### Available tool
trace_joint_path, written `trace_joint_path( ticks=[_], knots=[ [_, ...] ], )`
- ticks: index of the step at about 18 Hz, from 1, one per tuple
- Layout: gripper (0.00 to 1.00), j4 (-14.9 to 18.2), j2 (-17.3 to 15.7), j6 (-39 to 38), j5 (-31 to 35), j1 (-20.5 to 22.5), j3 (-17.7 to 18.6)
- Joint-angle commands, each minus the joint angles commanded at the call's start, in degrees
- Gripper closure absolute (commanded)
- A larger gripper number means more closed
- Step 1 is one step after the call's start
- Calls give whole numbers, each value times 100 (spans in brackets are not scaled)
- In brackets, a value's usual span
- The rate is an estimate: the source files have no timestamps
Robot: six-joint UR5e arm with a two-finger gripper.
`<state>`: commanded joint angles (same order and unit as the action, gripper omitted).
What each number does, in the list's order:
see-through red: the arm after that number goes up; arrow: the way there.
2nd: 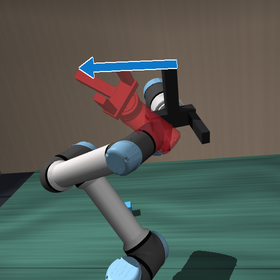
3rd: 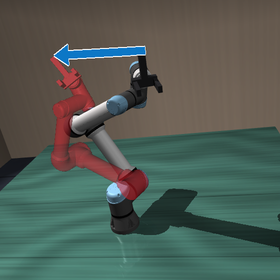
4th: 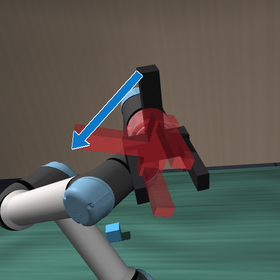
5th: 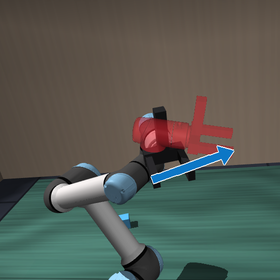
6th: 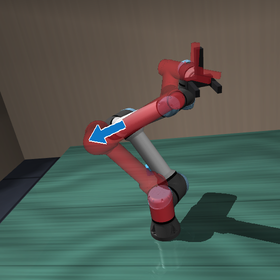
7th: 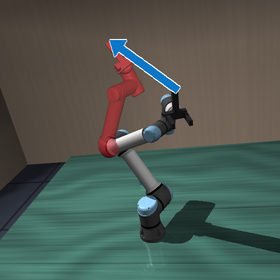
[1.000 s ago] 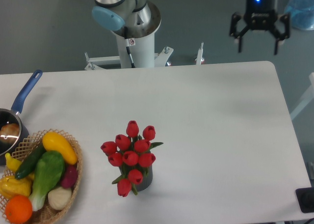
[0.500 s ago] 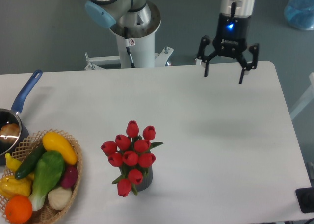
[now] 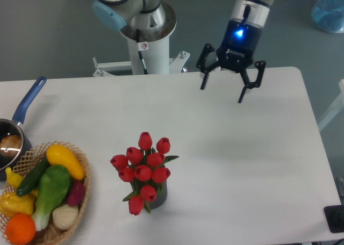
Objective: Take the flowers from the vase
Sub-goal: 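Move the open gripper toward the red tulips in the grey vase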
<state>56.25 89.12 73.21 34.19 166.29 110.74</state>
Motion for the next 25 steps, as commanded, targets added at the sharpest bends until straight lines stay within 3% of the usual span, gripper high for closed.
trace_joint_path(
  ticks=[9, 13, 22, 25],
  knots=[
    [0, -26, 500, -9, 61, -667, -114],
    [0, -44, 536, -9, 88, -782, -114],
    [0, -570, 922, -61, 211, -1125, -176],
    [0, -598, 1037, -158, 333, -1292, -228]
  ],
)
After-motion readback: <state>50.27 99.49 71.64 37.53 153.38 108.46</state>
